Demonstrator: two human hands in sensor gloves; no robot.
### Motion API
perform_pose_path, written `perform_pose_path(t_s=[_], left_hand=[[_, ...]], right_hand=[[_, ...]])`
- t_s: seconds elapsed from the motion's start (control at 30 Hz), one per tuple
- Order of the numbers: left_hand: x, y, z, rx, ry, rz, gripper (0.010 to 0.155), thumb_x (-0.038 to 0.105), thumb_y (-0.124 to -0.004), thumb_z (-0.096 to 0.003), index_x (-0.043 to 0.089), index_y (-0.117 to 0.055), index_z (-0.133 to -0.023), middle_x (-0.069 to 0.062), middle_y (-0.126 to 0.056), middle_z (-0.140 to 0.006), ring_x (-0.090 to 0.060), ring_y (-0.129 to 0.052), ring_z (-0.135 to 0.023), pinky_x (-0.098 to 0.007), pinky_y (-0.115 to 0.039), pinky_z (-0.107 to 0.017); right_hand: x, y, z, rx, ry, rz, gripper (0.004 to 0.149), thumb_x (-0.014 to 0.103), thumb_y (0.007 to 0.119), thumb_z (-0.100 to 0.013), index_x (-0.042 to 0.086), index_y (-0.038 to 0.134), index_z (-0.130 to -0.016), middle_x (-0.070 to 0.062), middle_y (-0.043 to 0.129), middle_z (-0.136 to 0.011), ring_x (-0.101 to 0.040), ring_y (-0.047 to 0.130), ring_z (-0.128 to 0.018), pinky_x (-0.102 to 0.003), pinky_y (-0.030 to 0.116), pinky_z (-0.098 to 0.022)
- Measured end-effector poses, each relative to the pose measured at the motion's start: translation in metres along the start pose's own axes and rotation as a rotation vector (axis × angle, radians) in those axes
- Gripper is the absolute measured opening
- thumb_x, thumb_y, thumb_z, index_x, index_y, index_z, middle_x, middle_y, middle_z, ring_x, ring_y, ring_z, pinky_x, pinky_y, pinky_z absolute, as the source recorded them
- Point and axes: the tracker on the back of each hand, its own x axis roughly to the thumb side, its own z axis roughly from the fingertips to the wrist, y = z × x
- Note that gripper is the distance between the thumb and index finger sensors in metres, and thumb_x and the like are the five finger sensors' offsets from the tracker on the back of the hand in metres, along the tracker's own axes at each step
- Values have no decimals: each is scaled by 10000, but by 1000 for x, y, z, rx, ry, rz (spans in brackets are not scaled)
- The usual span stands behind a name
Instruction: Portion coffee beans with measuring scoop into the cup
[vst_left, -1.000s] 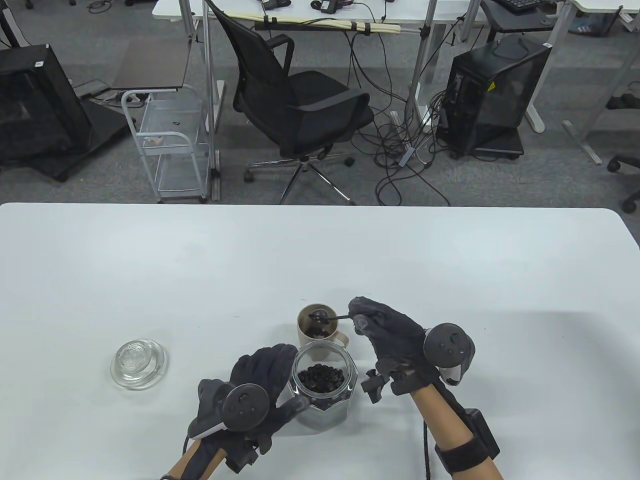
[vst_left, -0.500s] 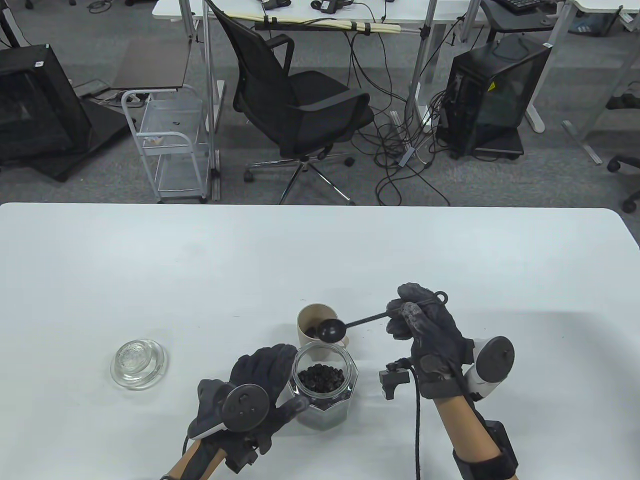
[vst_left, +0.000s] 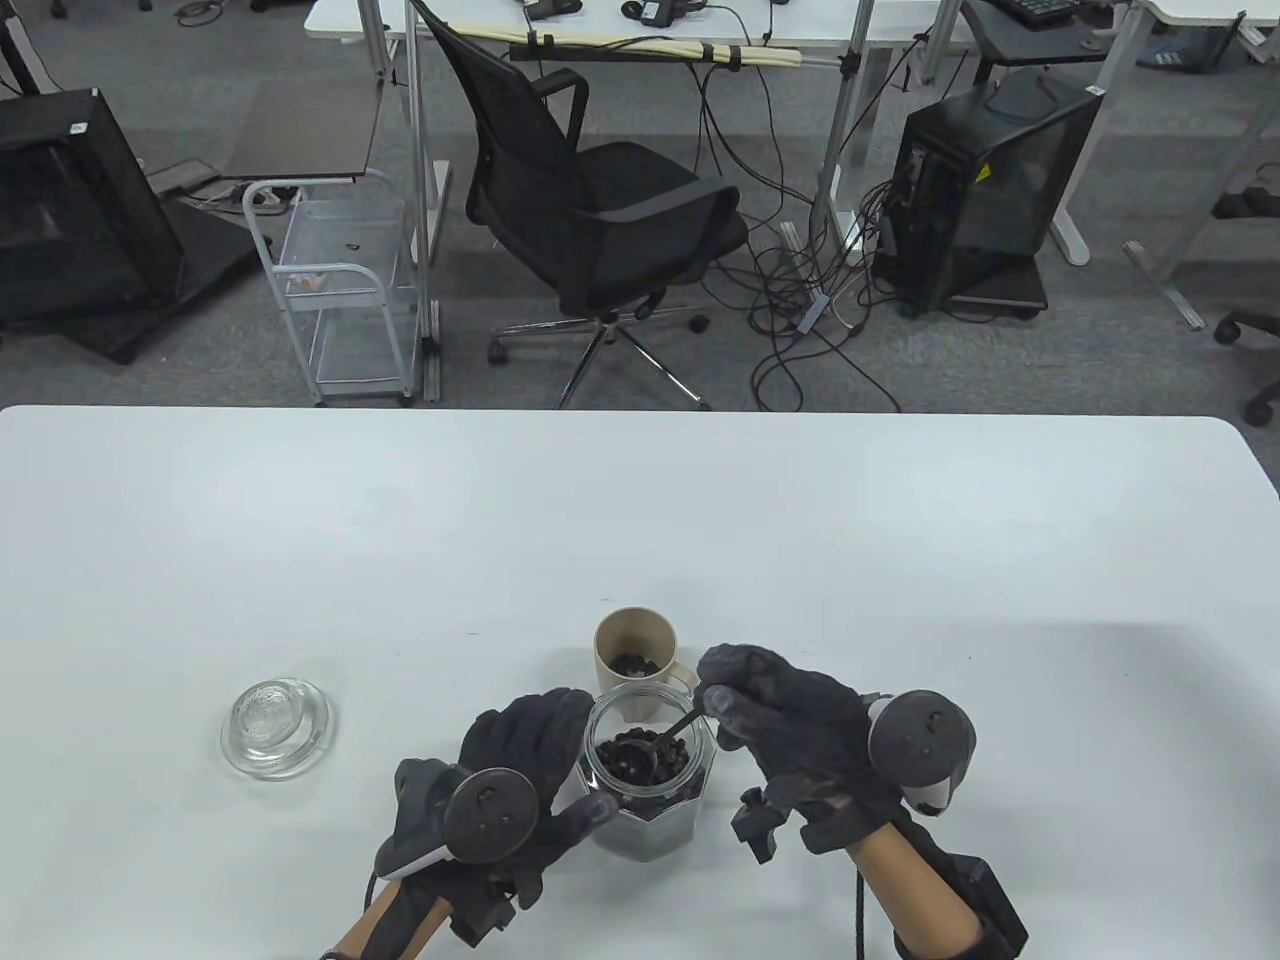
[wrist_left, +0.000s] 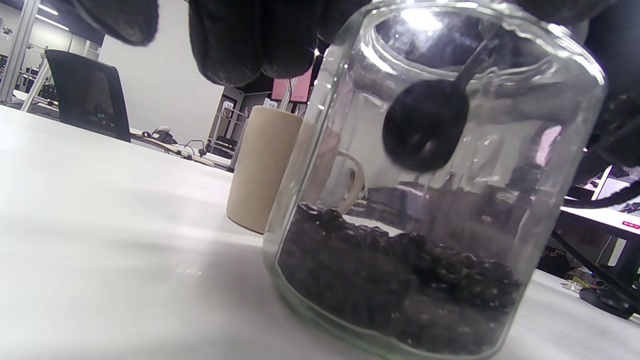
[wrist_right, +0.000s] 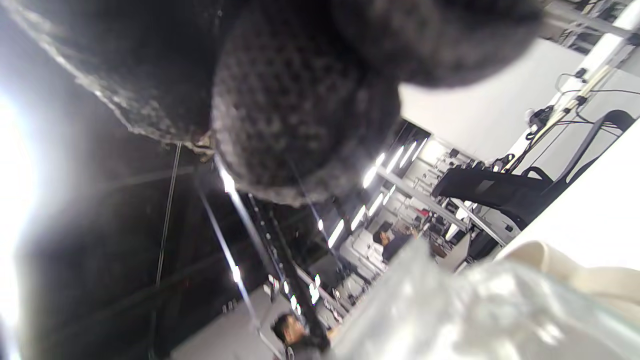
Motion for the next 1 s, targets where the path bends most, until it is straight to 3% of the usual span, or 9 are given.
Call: perform_pose_path(t_s=[0.37,0.57,1.0], left_hand=[[1,0,0,24,-12,3,917,779,-454,-499,169,-314,-1169,-119,-475,-1243,-404,-626,-1108,-704,-528,-751],[1,0,0,24,-8,3,913,779,-464,-504,168,-324,-1168,-119,-492,-1237,-402,-636,-1103,-701,-535,-749],[1,0,0,21,-3,-6,913,782,-467,-503,172,-332,-1168,-114,-501,-1236,-402,-637,-1103,-700,-536,-749]], right_hand=[[15,25,3,179,-50,219,397,412,949,-427,209,968,-767,-148,1112,-539,-89,1030,-151,-234,859,-98],[15,29,4,173,-35,225,409,414,942,-438,179,955,-772,-144,1110,-519,-91,1030,-147,-236,862,-97],[-1,27,8,92,172,72,408,420,933,-446,162,952,-762,-121,1117,-482,-82,1051,-133,-222,873,-70]])
